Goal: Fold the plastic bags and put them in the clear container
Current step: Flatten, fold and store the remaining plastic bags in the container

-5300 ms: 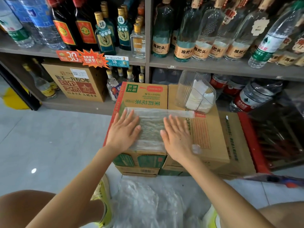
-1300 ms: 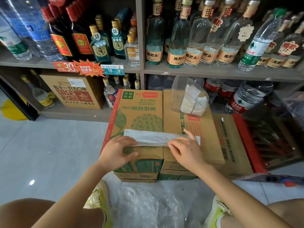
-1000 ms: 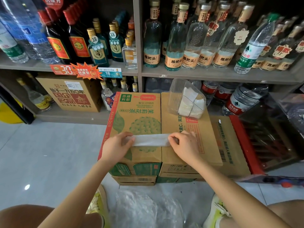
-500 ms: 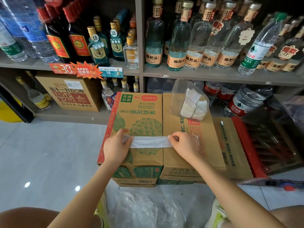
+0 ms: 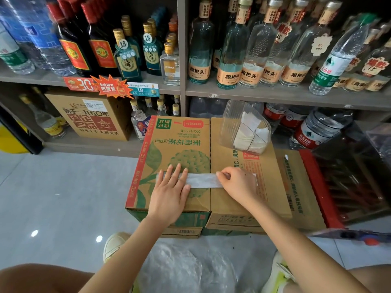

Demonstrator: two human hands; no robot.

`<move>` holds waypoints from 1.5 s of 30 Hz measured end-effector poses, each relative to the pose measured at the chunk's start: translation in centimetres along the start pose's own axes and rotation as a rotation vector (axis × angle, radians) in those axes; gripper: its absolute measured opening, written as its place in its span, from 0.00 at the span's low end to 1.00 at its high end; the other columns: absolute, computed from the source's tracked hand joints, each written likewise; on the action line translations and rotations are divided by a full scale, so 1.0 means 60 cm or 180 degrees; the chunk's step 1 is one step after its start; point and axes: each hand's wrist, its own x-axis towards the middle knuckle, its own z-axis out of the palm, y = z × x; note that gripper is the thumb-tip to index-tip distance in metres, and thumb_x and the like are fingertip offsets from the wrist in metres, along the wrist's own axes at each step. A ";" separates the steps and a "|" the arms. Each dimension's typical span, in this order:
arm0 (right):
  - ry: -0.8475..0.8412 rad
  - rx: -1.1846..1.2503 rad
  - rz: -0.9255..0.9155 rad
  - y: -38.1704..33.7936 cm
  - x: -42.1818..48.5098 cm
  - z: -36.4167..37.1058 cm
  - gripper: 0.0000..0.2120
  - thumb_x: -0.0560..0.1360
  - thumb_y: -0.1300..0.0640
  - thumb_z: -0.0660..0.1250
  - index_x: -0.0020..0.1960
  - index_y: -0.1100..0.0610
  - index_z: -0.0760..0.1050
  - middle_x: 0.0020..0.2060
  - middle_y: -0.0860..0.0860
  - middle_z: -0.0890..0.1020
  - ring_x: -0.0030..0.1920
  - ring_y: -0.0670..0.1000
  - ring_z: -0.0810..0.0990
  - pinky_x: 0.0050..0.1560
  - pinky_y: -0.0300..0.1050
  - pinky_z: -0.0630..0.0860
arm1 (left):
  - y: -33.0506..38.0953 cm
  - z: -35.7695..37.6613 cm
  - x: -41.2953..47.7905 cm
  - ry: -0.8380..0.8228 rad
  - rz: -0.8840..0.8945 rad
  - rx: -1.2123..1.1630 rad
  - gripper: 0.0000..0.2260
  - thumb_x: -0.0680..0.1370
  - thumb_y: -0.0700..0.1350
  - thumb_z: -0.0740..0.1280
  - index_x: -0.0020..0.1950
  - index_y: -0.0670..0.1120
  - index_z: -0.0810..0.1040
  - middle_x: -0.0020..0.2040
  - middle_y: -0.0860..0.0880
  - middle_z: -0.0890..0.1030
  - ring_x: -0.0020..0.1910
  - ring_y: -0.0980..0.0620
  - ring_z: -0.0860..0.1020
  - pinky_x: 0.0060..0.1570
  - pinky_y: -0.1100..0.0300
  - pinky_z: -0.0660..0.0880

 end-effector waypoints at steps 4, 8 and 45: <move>0.1156 -0.0506 -0.0530 -0.009 -0.019 -0.002 0.19 0.78 0.48 0.54 0.53 0.53 0.82 0.42 0.49 0.84 0.43 0.53 0.81 0.46 0.46 0.70 | 0.003 -0.003 0.001 -0.0188 -0.0036 0.0103 0.32 0.78 0.60 0.32 0.78 0.51 0.52 0.79 0.47 0.52 0.78 0.45 0.47 0.74 0.52 0.36; 0.0656 -0.0641 -0.1181 -0.055 -0.035 0.031 0.23 0.81 0.49 0.48 0.66 0.55 0.75 0.63 0.51 0.78 0.64 0.54 0.76 0.68 0.59 0.67 | 0.005 -0.006 -0.001 -0.0287 -0.0055 0.0148 0.28 0.76 0.61 0.28 0.75 0.56 0.41 0.79 0.48 0.46 0.78 0.47 0.42 0.74 0.53 0.34; 0.1179 -0.0131 -0.1615 0.028 -0.042 0.028 0.04 0.67 0.58 0.77 0.40 0.54 0.83 0.39 0.46 0.85 0.39 0.49 0.81 0.52 0.47 0.64 | -0.001 -0.026 0.013 0.0530 0.0239 -0.0376 0.24 0.76 0.65 0.55 0.65 0.55 0.77 0.76 0.43 0.62 0.76 0.44 0.55 0.75 0.50 0.43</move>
